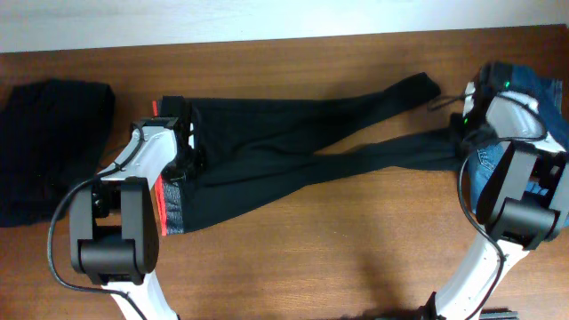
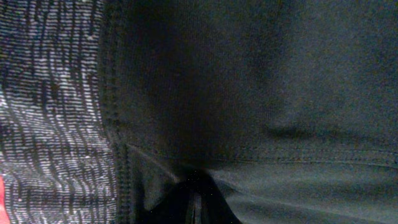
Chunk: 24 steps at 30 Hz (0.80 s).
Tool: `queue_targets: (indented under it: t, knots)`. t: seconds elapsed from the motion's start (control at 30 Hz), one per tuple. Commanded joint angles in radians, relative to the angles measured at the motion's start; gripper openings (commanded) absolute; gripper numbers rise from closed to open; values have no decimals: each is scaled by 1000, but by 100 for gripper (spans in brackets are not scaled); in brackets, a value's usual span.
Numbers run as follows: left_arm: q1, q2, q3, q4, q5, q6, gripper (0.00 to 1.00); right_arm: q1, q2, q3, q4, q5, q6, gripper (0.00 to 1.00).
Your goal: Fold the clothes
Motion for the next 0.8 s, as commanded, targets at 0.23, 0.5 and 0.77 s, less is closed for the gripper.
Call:
queue_targets:
  t: [0.23, 0.5, 0.77]
  knots:
    - [5, 120, -43, 16, -48, 16, 13, 26, -6, 347, -316, -155, 284, 31]
    - [5, 120, -43, 13, -48, 16, 50, 127, -4, 340, -322, -233, 446, 30]
    - [4, 120, -43, 14, -10, 16, 66, 267, 9, 339, -289, -61, 639, 30]
